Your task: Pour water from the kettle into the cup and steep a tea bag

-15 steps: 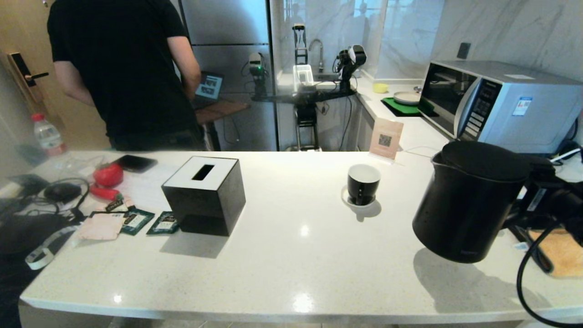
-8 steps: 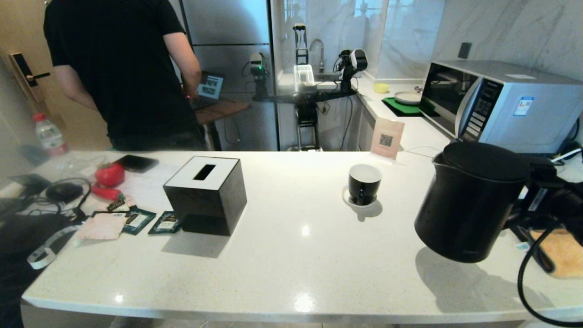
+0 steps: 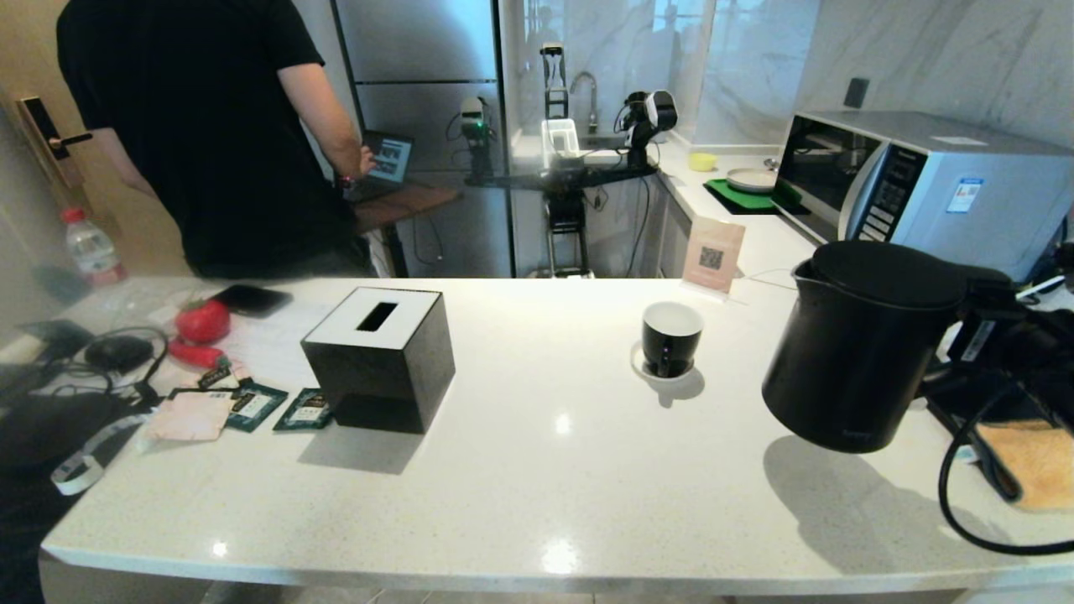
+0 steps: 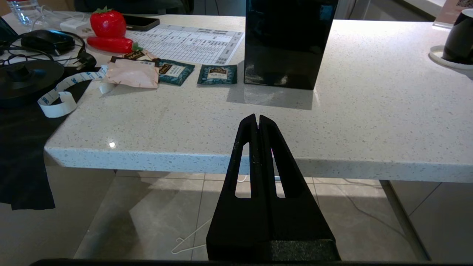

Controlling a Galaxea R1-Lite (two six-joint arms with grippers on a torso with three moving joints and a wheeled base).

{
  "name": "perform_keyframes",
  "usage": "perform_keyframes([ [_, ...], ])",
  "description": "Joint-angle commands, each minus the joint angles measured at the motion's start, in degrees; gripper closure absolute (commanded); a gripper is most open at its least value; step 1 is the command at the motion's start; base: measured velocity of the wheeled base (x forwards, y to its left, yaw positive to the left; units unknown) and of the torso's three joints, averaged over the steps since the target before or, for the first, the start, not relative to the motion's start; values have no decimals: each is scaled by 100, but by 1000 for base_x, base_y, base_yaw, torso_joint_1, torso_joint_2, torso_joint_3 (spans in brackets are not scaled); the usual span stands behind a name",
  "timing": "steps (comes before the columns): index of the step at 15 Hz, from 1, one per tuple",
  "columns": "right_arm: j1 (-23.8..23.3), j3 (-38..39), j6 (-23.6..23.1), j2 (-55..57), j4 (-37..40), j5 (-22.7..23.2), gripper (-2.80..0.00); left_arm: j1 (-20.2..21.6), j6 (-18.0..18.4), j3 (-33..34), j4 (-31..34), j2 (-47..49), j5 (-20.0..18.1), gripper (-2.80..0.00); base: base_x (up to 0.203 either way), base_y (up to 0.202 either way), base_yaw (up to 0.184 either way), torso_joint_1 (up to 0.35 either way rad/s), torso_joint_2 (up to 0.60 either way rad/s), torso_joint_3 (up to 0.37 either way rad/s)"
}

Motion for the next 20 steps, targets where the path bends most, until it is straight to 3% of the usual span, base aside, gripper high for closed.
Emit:
perform_keyframes([
  [1,-5,-356,-2,191,189,-20,0,0,-4,0,0,6,5,0,0,0,0,0,0,0],
  [13,-6,-1567,-540,1195,468,-106,0,0,-4,0,0,8,5,0,0,0,0,0,0,0],
  [20,-6,-2668,-878,1756,1107,-150,0,0,-4,0,0,2,5,0,0,0,0,0,0,0],
])
